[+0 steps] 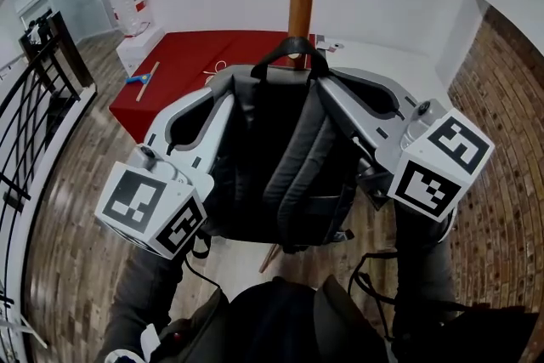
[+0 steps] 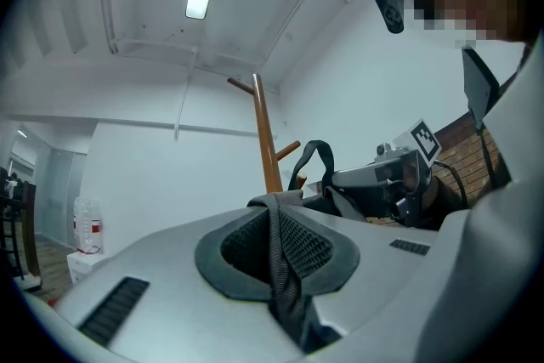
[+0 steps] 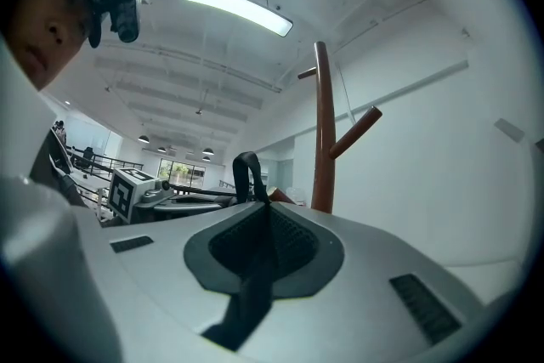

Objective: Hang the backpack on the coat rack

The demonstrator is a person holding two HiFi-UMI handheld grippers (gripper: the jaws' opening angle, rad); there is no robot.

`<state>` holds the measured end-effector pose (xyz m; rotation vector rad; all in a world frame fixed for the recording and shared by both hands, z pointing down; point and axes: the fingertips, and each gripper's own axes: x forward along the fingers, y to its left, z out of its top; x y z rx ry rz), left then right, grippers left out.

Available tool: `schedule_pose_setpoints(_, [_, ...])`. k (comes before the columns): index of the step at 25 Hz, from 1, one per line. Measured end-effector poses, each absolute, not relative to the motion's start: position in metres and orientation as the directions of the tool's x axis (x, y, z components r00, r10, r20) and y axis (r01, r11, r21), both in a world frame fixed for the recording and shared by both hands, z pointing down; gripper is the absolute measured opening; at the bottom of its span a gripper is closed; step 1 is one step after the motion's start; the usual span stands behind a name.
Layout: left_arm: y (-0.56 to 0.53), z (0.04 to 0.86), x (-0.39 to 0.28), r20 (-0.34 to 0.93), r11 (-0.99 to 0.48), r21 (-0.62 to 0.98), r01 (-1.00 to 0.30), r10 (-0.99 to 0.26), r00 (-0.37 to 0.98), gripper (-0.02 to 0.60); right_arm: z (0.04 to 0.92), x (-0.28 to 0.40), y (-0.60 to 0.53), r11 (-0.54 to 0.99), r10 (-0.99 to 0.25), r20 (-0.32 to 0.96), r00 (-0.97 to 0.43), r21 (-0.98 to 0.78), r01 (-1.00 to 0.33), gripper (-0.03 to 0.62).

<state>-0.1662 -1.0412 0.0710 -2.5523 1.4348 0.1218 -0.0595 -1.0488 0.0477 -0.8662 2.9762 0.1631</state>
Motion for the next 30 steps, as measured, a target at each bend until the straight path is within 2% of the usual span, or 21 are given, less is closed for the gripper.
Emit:
schedule_pose_setpoints(7, [-0.998, 0.092, -0.172, -0.194, -0.51, -0.145, -0.848, -0.826, 0.53, 0.041, 0.069, -0.065, -0.998, 0.793, -0.573, -0.125, -0.81, 0.166, -0.586, 0.02])
schedule_pose_setpoints(21, [-0.984, 0.097, -0.173, -0.249, -0.464, -0.162, -0.871, -0.835, 0.491, 0.041, 0.077, -0.065, -0.979, 0.719, -0.616, -0.228, -0.754, 0.226, -0.657, 0.02])
schedule_pose_setpoints(30, [-0.943, 0.106, -0.174, -0.261, -0.491, -0.147, -0.859, -0.818, 0.513, 0.041, 0.082, -0.068, -0.93, 0.668, -0.641, -0.266, -0.72, 0.268, -0.694, 0.02])
